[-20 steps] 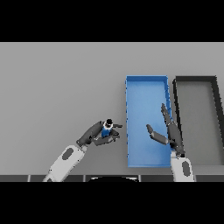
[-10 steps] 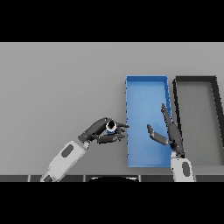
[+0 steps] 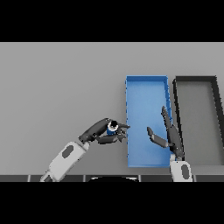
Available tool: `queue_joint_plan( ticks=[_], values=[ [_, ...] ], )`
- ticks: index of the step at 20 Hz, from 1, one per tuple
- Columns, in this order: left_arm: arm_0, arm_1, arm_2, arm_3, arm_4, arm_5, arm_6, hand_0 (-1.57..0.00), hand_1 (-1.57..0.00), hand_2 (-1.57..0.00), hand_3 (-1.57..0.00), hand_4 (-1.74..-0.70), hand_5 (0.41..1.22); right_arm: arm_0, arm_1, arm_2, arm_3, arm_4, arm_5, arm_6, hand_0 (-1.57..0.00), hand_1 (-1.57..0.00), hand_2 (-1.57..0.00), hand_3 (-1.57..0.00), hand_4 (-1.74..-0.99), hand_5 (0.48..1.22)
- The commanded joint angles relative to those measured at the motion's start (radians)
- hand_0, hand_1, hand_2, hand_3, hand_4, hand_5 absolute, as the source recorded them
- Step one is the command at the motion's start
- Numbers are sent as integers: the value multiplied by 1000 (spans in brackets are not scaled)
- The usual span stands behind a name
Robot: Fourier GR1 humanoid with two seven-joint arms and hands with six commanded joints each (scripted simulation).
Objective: Pick up the blue pipe and place it into the blue bin.
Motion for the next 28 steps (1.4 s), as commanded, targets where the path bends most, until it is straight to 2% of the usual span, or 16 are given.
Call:
queue_joint_plan(
  ticks=[1, 3, 5, 7, 9, 11, 15, 18, 21, 23, 26, 28],
  values=[
    [-13, -8, -2, 10, -12, 6, 13, -1570, -1570, -1570, -1442, -1730, 1220, -6, 1, -4, 8, -4, 1, 13, 1, 1, 1, 1, -1207, 619],
    [-10, -1, 1, 10, -10, -4, 0, -1570, -1571, -1571, -1438, -1731, 1220, -18, 2, -6, -10, -32, 16, 0, 1, 1, 1, 1, -1191, 619],
    [-7, 3, 8, 3, 1, -10, -4, -1571, -1571, -1571, -1438, -1731, 1221, -13, -11, -5, -69, -122, 86, -6, 1, 1, 1, 1, -1197, 604],
    [0, 5, 5, 6, -4, -15, -9, -1571, -1571, -1571, -1440, -1731, 1221, -41, -63, -15, -120, -230, 166, 75, 1, 1, 1, 1, -1203, 573],
    [-11, -11, -3, 2, -17, -2, 12, -1571, -1571, -1571, -1440, -1730, 1221, -78, -122, -8, -174, -303, 235, 131, 1, 1, 1, 1, -1232, 550],
    [-8, -5, 3, 11, -18, -8, 7, -1571, -1571, -1571, -1440, -1731, 1221, -105, -165, 24, -237, -341, 286, 179, 1, 1, 1, 1, -1260, 523],
    [-6, -12, -2, 15, -24, -16, 2, -1571, -1571, -1571, -1439, -1732, 1221, -203, -218, 89, -316, -397, 347, 280, 1, 1, 1, 1, -1305, 522],
    [-16, -3, 9, 15, -34, -15, 5, -1571, -1571, -1571, -1436, -1732, 1221, -296, -224, 139, -325, -414, 367, 359, 1, 1, 1, 1, -1295, 522],
    [-13, -4, 13, 6, -20, -23, 16, -1571, -1571, -1571, -1437, -1732, 1221, -382, -233, 174, -322, -435, 405, 388, 1, 1, 1, 1, -1303, 532],
    [-21, -21, 13, 18, -19, -23, 24, -1571, -1571, -1571, -1437, -1732, 1221, -423, -218, 202, -301, -416, 420, 406, 1, 1, 1, 1, -1294, 532],
    [-34, -27, 20, 55, -24, -46, -11, -1571, -1571, -1571, -1469, -1730, 1221, -528, -181, 233, -246, -438, 441, 443, 1, 1, 1, 1, -1260, 531],
    [-36, -29, 24, 52, -11, -57, -17, -1571, -1571, -1571, -1494, -1732, 1221, -556, -152, 261, -225, -440, 446, 473, 1, 1, 1, 1, -1241, 532]
  ],
)
